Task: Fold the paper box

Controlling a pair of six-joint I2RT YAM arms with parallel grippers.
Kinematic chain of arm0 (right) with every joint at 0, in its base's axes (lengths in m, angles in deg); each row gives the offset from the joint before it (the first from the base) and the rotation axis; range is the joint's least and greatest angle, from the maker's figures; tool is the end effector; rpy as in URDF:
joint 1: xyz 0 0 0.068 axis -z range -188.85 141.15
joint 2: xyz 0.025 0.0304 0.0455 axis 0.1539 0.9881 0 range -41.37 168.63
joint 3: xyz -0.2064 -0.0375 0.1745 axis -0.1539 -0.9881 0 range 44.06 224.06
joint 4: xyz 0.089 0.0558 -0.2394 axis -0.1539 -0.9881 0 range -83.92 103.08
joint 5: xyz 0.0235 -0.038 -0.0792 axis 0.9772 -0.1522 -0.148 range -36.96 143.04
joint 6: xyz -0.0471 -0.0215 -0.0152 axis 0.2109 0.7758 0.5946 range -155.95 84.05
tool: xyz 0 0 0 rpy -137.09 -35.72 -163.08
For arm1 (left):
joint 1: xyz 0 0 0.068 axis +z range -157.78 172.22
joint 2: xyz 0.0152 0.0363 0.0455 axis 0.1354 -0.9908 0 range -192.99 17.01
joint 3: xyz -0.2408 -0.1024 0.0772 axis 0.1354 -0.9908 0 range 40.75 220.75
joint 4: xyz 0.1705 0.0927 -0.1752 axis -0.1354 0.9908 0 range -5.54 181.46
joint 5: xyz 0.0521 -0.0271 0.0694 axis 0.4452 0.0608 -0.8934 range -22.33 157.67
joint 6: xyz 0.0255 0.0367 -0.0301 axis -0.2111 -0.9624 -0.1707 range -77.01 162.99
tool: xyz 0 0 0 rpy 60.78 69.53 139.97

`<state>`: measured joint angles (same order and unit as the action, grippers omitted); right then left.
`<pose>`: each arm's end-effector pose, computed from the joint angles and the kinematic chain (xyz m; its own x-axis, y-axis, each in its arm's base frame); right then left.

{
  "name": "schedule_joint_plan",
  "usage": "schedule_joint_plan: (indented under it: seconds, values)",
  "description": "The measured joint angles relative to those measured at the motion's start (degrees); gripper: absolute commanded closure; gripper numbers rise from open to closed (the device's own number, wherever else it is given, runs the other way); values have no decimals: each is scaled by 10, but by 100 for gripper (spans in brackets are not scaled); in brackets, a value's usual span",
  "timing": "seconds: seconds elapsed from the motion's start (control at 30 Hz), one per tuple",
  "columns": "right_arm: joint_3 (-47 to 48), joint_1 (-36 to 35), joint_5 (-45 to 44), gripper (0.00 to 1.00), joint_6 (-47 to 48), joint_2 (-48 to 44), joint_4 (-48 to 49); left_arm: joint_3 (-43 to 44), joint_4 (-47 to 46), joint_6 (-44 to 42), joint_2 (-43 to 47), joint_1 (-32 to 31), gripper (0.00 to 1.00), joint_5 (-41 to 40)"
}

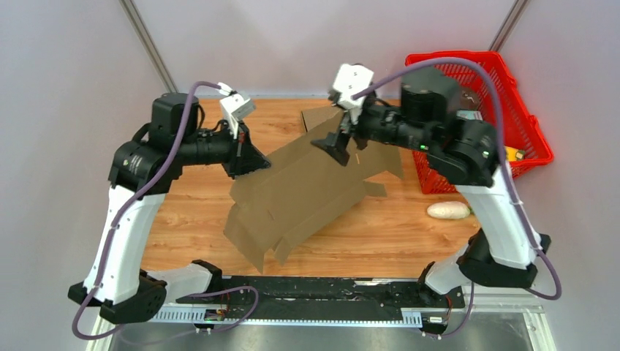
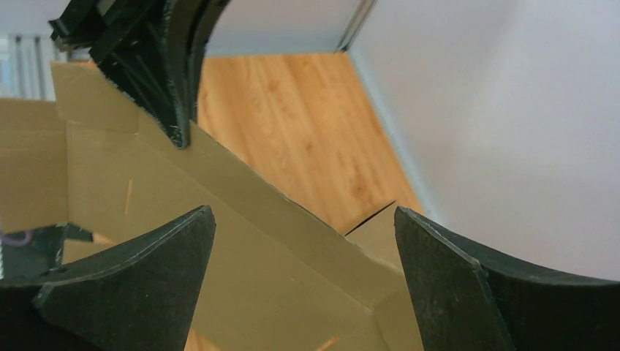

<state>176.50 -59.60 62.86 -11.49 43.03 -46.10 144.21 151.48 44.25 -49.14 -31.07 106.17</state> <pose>0.1348 0.1746 0.5775 0.2486 -0.3408 -0.9067 -0.8415 0.3875 -0.3763 0.1383 -0.0837 0.5007 -0.4728 0.1848 -0.8616 0.7959 0.5092 -0.3275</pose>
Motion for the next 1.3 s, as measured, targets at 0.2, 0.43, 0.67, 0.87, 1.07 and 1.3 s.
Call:
schedule_joint_plan:
  seconds: [0.2,0.43,0.67,0.87,1.07,1.3]
  values:
    - [-4,-7,41,0,12,70,-49,0,23,-20,-25,-33,100,-3]
    - [-20,-10,79,4,21,98,-74,-6,39,-41,-12,-62,100,-20]
    - [-45,-33,111,30,24,100,-82,-9,48,-52,0,-68,100,-27]
    - [-74,-58,114,88,21,102,-90,-9,59,-57,19,-71,100,-24]
    - [-80,-76,148,100,-10,84,-89,-7,47,-69,54,-71,61,-44]
    - [-53,-130,153,100,-84,25,-89,-50,-110,19,240,-74,43,-230]
